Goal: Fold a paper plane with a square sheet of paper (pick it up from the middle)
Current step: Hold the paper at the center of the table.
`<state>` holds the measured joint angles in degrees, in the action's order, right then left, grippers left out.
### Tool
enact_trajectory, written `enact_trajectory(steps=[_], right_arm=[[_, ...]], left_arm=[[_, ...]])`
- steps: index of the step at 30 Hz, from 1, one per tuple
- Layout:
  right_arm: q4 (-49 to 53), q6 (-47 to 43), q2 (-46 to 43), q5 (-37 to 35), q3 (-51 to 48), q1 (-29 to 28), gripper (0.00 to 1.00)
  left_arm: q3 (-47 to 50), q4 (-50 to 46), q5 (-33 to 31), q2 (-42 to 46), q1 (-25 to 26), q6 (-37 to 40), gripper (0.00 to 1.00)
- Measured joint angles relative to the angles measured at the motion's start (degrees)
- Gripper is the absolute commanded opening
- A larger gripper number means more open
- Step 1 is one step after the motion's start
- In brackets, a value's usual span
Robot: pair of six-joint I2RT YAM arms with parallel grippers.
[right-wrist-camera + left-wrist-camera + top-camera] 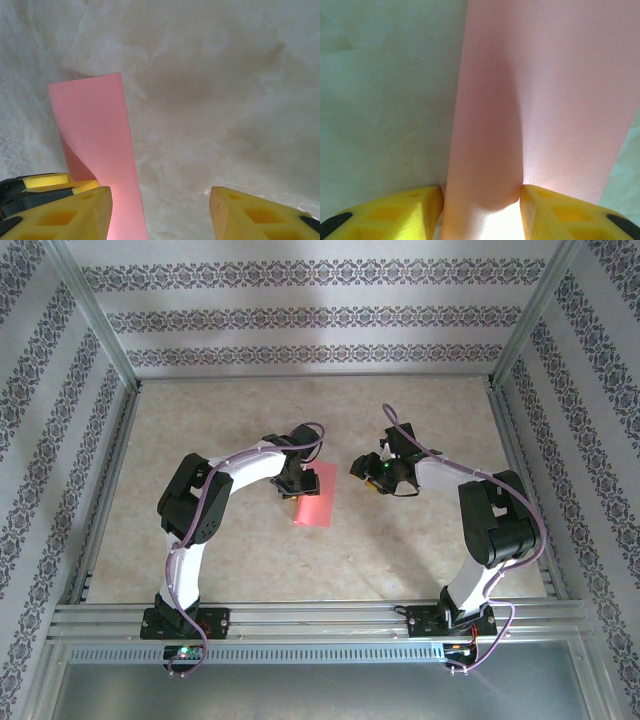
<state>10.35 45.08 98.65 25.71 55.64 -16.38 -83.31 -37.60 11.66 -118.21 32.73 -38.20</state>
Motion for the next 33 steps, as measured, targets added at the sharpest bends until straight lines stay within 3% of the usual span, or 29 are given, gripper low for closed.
enact_trajectory(steps=[17,33], right_arm=[[-0.61,-0.02,0.42,0.31,0.0,-1.09,0.53],[-7.04,-0.17,6.64,7.76,2.01,-7.15,0.26]], left_arm=[[-0.57,-0.57,-0.61,-0.39,0.28,-0.28,0.5],[-0.63,-0.61,-0.61,-0.46,0.28,-0.39,0.49]])
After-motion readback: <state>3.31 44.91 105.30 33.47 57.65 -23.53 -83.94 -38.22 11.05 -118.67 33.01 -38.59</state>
